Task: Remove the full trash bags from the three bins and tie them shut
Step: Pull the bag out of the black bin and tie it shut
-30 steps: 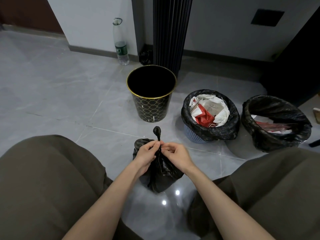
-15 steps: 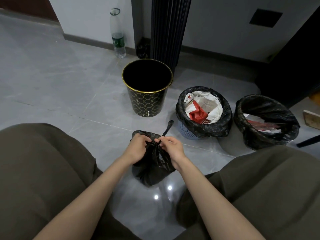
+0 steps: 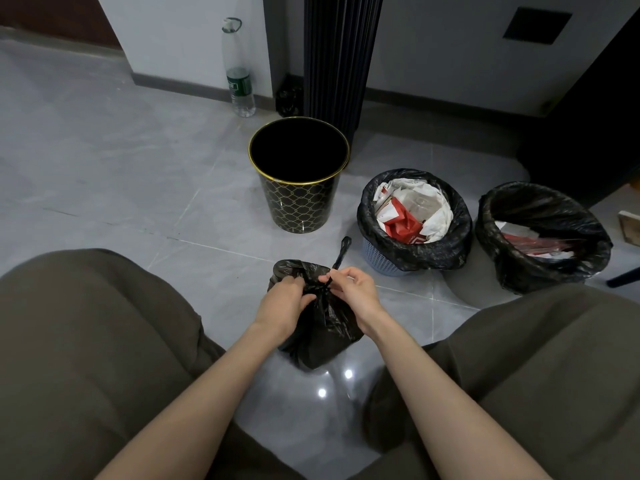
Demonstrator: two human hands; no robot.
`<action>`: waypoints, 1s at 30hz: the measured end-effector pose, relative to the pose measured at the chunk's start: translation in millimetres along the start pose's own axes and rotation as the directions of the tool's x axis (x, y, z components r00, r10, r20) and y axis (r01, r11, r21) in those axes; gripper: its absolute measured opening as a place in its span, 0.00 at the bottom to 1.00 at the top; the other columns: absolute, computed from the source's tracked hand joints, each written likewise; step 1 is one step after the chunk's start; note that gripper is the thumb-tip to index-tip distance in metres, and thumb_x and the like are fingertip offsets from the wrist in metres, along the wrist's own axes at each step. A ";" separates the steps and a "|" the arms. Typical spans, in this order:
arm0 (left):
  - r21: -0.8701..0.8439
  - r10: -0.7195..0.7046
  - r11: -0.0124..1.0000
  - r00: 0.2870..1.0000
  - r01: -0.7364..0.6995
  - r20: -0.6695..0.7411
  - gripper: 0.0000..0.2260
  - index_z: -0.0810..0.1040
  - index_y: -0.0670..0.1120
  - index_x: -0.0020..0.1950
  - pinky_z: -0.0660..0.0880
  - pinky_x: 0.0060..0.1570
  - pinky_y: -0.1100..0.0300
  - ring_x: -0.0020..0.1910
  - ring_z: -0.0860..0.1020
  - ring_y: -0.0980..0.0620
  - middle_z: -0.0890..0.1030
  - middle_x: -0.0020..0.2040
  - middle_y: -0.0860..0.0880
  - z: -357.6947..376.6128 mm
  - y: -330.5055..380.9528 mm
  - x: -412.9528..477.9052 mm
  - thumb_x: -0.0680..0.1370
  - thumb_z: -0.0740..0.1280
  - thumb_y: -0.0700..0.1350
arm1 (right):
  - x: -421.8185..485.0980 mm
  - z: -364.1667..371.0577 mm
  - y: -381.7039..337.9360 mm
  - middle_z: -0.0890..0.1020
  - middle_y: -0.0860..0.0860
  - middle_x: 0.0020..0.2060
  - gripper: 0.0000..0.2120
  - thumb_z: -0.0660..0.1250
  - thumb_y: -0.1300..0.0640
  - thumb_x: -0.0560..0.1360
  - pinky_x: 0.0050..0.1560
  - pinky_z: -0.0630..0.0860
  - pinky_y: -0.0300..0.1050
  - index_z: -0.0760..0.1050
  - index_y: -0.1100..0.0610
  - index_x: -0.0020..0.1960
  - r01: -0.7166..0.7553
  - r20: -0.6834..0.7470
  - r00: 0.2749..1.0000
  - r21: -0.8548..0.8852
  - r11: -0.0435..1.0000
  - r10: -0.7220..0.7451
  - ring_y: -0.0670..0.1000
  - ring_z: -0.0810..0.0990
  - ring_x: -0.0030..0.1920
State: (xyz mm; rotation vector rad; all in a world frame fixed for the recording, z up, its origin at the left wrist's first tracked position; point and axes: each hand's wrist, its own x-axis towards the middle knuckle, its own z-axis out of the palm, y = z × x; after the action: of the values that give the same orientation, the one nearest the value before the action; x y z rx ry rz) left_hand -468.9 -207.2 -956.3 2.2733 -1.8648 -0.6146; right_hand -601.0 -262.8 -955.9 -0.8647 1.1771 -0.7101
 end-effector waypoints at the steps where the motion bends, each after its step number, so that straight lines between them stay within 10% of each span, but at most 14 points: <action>1: -0.005 0.000 1.000 1.000 0.000 0.013 0.14 0.74 0.41 0.55 0.72 0.50 0.49 0.52 0.75 0.40 0.74 0.53 0.41 1.2 0.5 -0.7 0.81 0.57 0.51 | 0.5 -0.7 -0.5 0.84 0.55 0.42 0.09 0.63 0.62 0.79 0.51 0.77 0.38 0.71 0.57 0.40 -0.007 -0.001 1.000 0.015 1.000 0.007 0.46 0.81 0.43; 7: -0.191 -0.080 0.976 0.989 0.103 0.122 0.15 0.75 0.40 0.52 0.71 0.55 0.50 0.54 0.74 0.37 0.75 0.52 0.36 -2.2 -9.9 7.7 0.82 0.53 0.47 | 1.1 -4.7 -1.9 0.83 0.56 0.41 0.08 0.60 0.63 0.80 0.44 0.78 0.34 0.73 0.60 0.42 -0.064 0.065 0.996 0.136 0.989 0.056 0.48 0.82 0.41; 10: -0.202 -0.089 0.972 0.985 0.118 0.150 0.15 0.74 0.38 0.51 0.69 0.51 0.52 0.55 0.76 0.37 0.78 0.53 0.36 -12.0 -7.4 7.0 0.82 0.53 0.46 | 2.6 -0.8 0.6 0.82 0.54 0.35 0.08 0.65 0.62 0.77 0.42 0.75 0.34 0.77 0.59 0.40 0.046 0.135 0.990 -0.148 0.988 -0.026 0.45 0.80 0.35; 14: -0.139 0.008 0.990 0.980 0.020 0.199 0.14 0.75 0.41 0.51 0.70 0.51 0.53 0.54 0.76 0.40 0.80 0.53 0.40 -24.7 -4.1 2.5 0.82 0.54 0.48 | 6.2 -1.2 -0.3 0.81 0.47 0.27 0.07 0.69 0.54 0.73 0.40 0.73 0.33 0.81 0.50 0.36 0.231 0.165 0.973 -0.612 0.757 -0.163 0.40 0.77 0.31; 20: 0.174 0.127 0.973 0.982 -0.150 0.139 0.14 0.75 0.48 0.50 0.71 0.46 0.55 0.54 0.77 0.44 0.80 0.52 0.47 -48.8 -0.4 -1.9 0.82 0.53 0.53 | -2.5 4.1 -6.8 0.81 0.45 0.28 0.10 0.63 0.55 0.72 0.37 0.72 0.40 0.82 0.51 0.39 0.410 0.353 0.912 -0.792 0.453 -0.209 0.43 0.75 0.30; 30: -0.084 0.093 0.993 0.980 -0.079 0.176 0.14 0.72 0.48 0.36 0.69 0.46 0.56 0.49 0.77 0.44 0.81 0.46 0.43 -58.6 10.9 21.5 0.81 0.57 0.49 | -13.5 0.0 -4.7 0.76 0.45 0.23 0.10 0.66 0.59 0.72 0.31 0.64 0.33 0.81 0.61 0.36 0.409 0.392 0.908 -0.747 0.524 -0.150 0.44 0.70 0.27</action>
State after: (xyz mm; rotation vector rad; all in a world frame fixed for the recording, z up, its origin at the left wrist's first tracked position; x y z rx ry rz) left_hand -452.5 -239.1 -904.0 2.1395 -1.9690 -0.8882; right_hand -604.4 -253.7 -945.4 -1.9382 1.0931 -0.2203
